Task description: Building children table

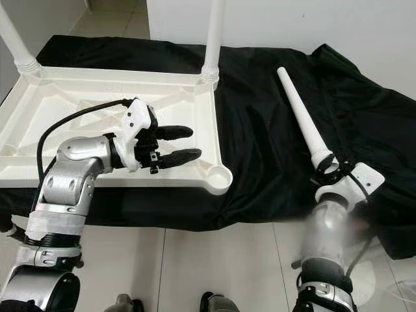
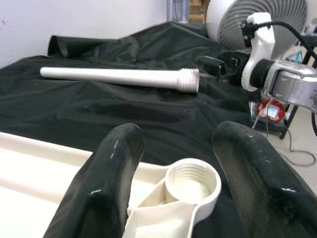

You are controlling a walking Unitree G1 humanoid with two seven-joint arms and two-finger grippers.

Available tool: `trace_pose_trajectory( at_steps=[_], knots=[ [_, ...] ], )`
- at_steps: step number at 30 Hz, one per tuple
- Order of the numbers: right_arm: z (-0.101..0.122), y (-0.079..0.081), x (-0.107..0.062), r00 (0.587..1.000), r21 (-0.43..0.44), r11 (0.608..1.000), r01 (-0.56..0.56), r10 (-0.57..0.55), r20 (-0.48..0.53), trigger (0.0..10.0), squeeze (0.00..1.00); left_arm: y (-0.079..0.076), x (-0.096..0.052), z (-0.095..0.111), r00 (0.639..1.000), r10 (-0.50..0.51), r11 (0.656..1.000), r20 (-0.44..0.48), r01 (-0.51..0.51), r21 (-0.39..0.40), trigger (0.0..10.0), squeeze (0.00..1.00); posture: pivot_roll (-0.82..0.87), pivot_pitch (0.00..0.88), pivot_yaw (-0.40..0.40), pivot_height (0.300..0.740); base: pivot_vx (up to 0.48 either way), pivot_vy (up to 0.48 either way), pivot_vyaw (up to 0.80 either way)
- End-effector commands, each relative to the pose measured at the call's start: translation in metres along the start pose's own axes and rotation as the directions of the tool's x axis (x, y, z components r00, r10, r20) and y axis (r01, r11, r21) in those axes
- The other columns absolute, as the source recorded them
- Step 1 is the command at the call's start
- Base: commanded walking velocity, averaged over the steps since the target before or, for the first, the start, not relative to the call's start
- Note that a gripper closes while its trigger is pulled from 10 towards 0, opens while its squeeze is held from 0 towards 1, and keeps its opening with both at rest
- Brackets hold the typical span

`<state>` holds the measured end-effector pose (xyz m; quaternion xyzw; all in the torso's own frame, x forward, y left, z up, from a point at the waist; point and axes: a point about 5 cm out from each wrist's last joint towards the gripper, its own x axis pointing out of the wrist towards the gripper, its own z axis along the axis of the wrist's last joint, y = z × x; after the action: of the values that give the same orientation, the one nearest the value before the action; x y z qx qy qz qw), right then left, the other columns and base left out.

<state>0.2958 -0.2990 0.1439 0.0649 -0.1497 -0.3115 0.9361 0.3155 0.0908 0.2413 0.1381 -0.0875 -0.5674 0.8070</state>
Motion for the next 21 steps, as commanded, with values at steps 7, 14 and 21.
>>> trace_pose_trajectory(
  at_steps=[7,14,21],
  knots=[
    [0.004,-0.003,0.011,0.994,-0.042,0.993,-0.110,0.110,-0.006,10.0,0.00,0.027,-0.002,0.000,0.881,0.471,0.881,-0.028,-0.472,-0.032,10.0,0.00,-0.05,0.188,-0.046,0.740,0.000,0.000,0.00],
    [0.004,-0.002,0.022,0.964,-0.016,0.966,-0.259,0.257,-0.070,10.0,1.00,0.023,0.002,0.001,0.885,0.466,0.884,-0.028,-0.466,-0.037,10.0,0.00,-0.05,0.206,-0.045,0.740,0.000,0.000,0.00],
    [0.009,-0.004,0.034,0.908,-0.030,0.913,-0.408,0.402,-0.118,10.0,0.00,0.018,0.003,0.001,0.885,0.465,0.884,-0.040,-0.466,-0.038,10.0,0.00,-0.03,0.227,-0.044,0.740,0.000,0.000,0.00]
  ],
)
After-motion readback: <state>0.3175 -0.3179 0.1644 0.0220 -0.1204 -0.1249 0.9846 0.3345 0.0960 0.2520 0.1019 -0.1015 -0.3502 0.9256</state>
